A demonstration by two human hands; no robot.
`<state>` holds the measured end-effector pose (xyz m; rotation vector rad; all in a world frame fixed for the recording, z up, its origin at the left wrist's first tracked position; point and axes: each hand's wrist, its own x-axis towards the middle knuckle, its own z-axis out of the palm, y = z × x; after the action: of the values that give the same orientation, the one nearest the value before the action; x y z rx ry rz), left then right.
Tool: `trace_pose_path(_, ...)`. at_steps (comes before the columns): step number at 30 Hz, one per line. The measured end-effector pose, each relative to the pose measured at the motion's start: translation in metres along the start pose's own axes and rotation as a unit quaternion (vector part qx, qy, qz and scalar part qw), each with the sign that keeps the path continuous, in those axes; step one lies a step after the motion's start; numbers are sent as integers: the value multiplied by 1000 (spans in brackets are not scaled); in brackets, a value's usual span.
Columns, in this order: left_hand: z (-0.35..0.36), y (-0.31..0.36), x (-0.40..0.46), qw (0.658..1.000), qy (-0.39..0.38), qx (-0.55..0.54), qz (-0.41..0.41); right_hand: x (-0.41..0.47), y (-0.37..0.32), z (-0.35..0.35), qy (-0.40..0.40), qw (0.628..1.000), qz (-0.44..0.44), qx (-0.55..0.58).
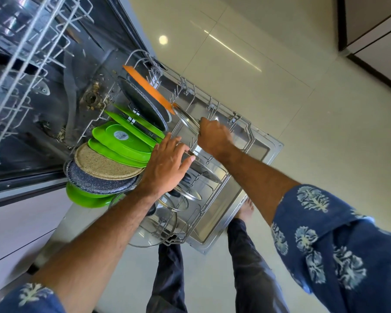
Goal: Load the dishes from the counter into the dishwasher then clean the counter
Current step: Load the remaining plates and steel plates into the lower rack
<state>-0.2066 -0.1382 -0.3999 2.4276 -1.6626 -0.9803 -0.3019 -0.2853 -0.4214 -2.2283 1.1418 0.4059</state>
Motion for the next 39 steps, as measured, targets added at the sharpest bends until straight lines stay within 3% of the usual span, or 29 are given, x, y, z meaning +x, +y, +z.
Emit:
trace_pose_path(12,0,-4,1,1000,-9,6,12,-18,36,30,16,999,1,48)
trace_pose_path(26,-3,-3,2,1000,-25,2,9,-57,73,20,4,981,44,188)
trace_pose_path(39,-5,-2,2,999,-33,7,7,-18,51,51,29,995,4,100)
